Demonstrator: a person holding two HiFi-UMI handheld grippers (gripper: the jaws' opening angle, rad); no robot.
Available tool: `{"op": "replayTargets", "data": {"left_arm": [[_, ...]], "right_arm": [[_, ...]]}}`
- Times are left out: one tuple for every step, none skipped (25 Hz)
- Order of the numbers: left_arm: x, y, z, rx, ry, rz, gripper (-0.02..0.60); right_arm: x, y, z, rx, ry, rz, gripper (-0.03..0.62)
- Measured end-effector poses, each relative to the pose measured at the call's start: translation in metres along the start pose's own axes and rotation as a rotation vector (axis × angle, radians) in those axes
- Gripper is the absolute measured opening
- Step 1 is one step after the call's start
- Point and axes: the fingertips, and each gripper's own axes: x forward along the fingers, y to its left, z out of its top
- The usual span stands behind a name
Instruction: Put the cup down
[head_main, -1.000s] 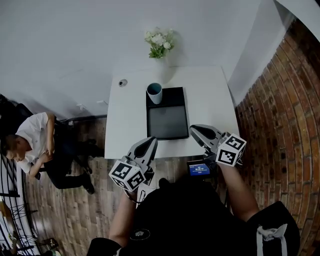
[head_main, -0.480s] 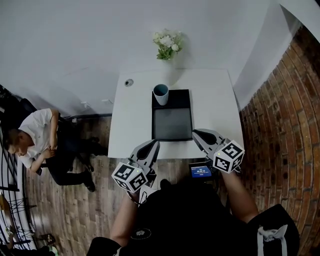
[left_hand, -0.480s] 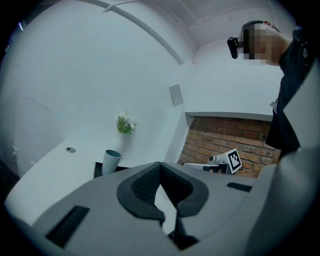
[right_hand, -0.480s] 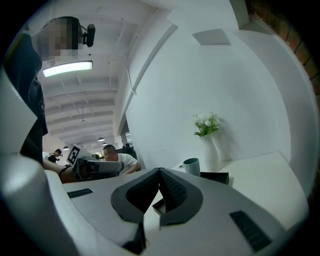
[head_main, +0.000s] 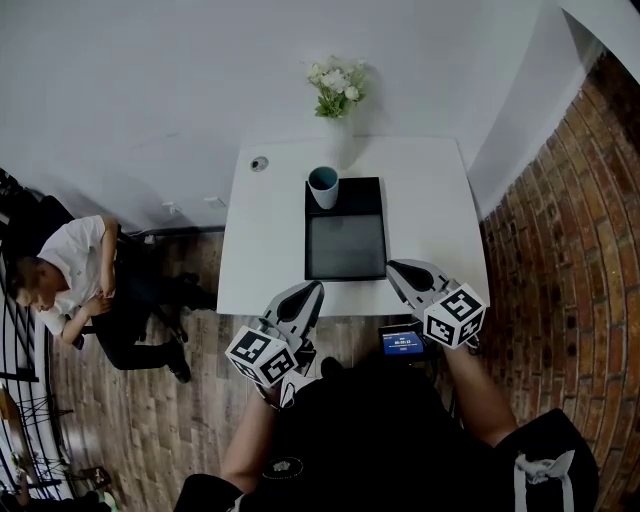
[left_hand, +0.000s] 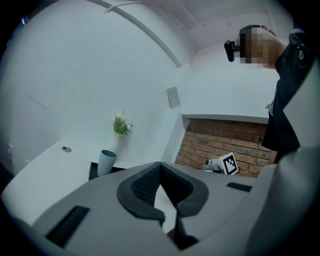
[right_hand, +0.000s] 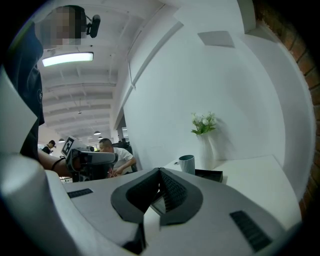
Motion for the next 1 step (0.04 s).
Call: {"op": "replayTargets", "data": {"left_arm": [[-0.0005,-0.0005,-0.0002,-0.002,-0.001,-0.001,0.006]], "right_arm": [[-0.0004,-0.0001,-0.0007,-0.001,0.002,-0.003,0.012]]}}
